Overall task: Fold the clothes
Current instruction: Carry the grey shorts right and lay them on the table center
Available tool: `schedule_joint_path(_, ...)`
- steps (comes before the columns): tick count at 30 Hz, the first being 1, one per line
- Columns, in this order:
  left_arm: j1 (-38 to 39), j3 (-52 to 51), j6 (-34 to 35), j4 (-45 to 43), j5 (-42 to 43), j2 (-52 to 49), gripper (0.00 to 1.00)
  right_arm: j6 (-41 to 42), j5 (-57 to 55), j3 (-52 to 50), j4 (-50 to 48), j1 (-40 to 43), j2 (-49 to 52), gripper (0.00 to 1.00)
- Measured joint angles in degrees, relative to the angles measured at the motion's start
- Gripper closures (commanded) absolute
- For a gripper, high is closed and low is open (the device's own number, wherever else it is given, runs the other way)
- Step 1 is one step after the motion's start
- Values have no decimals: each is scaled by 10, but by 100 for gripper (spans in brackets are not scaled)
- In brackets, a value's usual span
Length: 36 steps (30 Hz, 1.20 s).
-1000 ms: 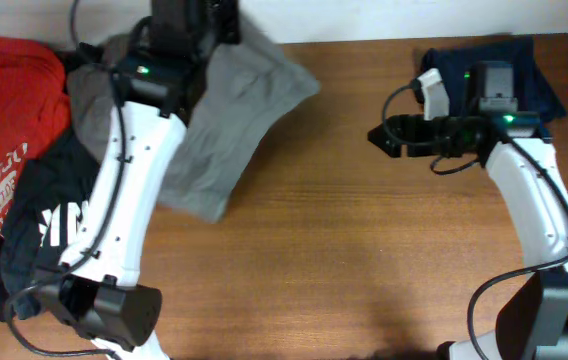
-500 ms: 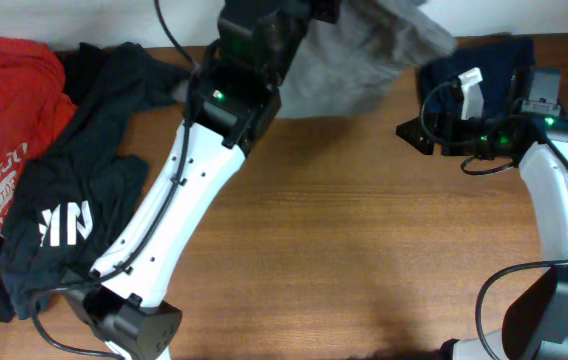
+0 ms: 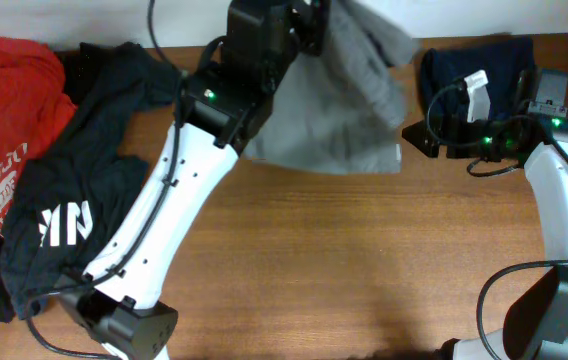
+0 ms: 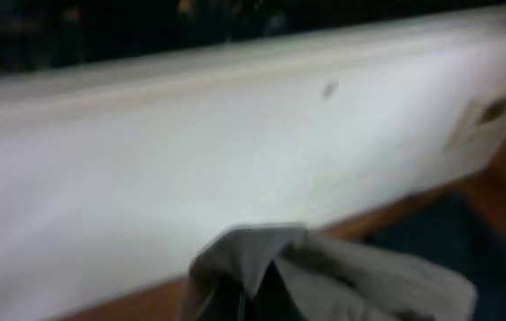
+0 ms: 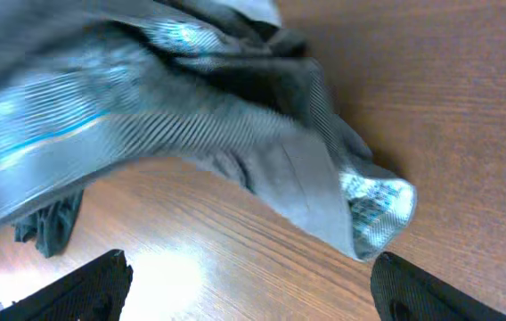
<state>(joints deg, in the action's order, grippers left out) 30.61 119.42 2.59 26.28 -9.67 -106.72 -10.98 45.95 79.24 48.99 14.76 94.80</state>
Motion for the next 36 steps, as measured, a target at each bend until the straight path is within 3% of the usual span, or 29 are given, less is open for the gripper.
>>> schedule_joint_path(7, -50, 2, -2, 200, -40, 0, 98, -2, -13, 0, 5, 0, 0, 9)
schedule_joint_path(8, -58, 2, -2, 230, -45, 0, 90, -2, -14, 0, 6, 0, 0, 8)
schedule_joint_path(9, -66, 3, -3, 261, -49, 0, 69, -2, -15, 0, 6, 0, 0, 8)
schedule_joint_path(10, -75, 3, -8, 290, -53, 0, 38, -2, -15, 0, 7, 0, 0, 8)
schedule_joint_path(11, -83, 3, -6, 315, -56, 0, 13, -2, -16, 0, 8, 0, 0, 8)
schedule_joint_path(12, -90, 3, -6, 332, -59, 0, 1, -2, -15, 0, 9, 0, 0, 9)
schedule_joint_path(18, -117, 3, -6, 397, -51, 2, 1, -2, -15, 0, 9, 0, 0, 9)
schedule_joint_path(28, -107, -5, -27, 509, 79, 1, 1, 1, -29, 0, -53, 0, 34, 9)
schedule_joint_path(36, -78, -108, -33, 556, 99, -62, 2, 7, -66, 0, -91, -24, 40, 8)
